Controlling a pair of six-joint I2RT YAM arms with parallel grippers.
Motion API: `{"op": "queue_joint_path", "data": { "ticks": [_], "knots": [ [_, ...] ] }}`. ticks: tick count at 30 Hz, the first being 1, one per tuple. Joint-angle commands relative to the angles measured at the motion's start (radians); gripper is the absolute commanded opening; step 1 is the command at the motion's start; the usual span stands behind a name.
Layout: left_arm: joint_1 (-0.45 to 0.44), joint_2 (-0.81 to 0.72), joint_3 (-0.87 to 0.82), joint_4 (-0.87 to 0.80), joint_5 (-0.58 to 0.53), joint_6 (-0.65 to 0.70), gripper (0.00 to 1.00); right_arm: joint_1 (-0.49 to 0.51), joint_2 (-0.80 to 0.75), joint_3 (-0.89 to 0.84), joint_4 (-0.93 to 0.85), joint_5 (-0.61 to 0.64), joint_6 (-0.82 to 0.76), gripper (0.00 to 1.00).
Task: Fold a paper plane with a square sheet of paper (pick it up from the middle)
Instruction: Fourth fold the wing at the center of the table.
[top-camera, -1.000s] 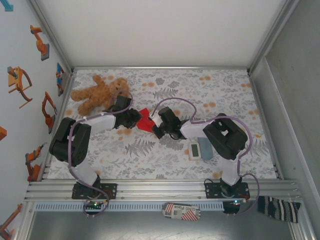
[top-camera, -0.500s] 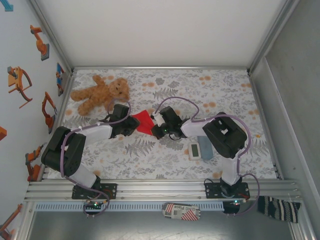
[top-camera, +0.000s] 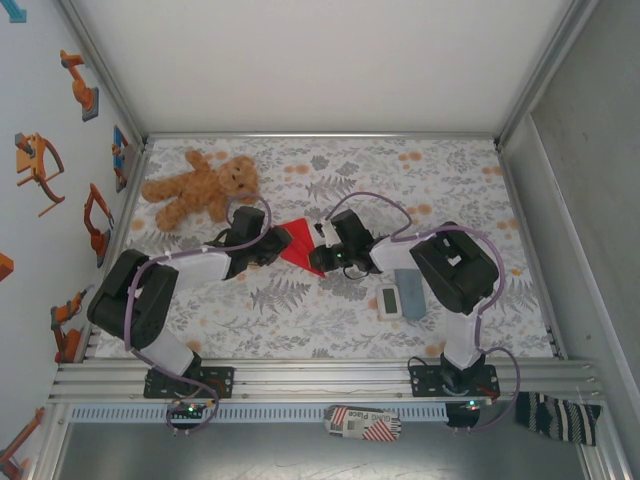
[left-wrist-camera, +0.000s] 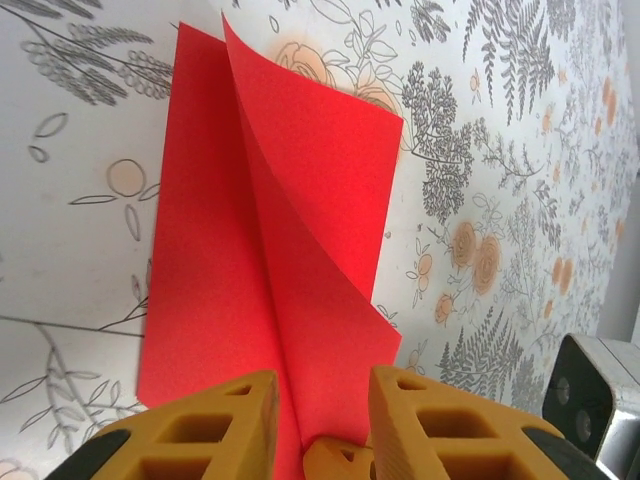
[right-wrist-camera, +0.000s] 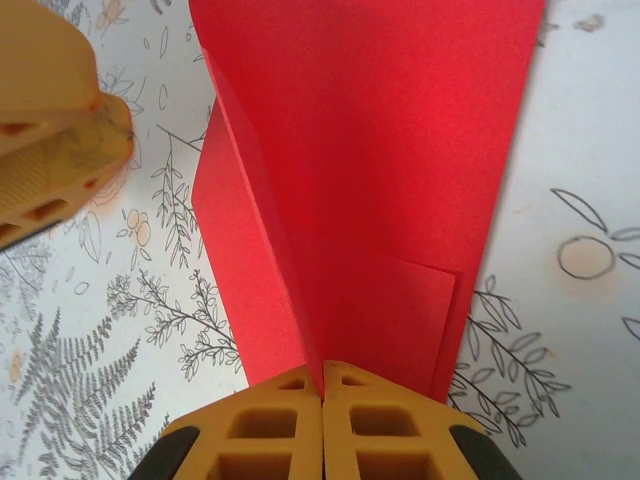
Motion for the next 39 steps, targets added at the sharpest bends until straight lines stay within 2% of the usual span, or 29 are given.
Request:
{"op": "queue_joint_path", "data": {
  "ticks": [1, 7, 15, 19, 26, 34, 39],
  "knots": [
    [-0.01, 0.048, 0.021, 0.071, 0.063, 0.027, 0.32, -0.026, -0.025, -0.034, 0.049, -0.061, 0.106, 0.07],
    [-0.015, 0.12, 0.051, 0.111, 0.105, 0.038, 0.35, -0.067, -0.017, -0.073, 0.156, -0.135, 0.192, 0.07],
    [-0.021, 0.165, 0.065, 0.183, 0.154, 0.07, 0.43, -0.091, -0.004, -0.094, 0.196, -0.167, 0.218, 0.07],
    [-0.025, 0.18, 0.097, 0.124, 0.142, 0.107, 0.44, -0.096, -0.005, -0.099, 0.203, -0.166, 0.22, 0.07],
    [-0.031, 0.222, 0.096, 0.113, 0.14, 0.108, 0.45, -0.098, 0.014, -0.099, 0.208, -0.171, 0.218, 0.07],
    [-0.035, 0.232, 0.137, -0.073, 0.09, 0.126, 0.48, -0.099, 0.02, -0.104, 0.209, -0.176, 0.206, 0.1],
    [-0.049, 0.268, 0.209, -0.278, 0.037, 0.149, 0.5, -0.101, 0.007, -0.11, 0.21, -0.184, 0.198, 0.14]
  ]
}}
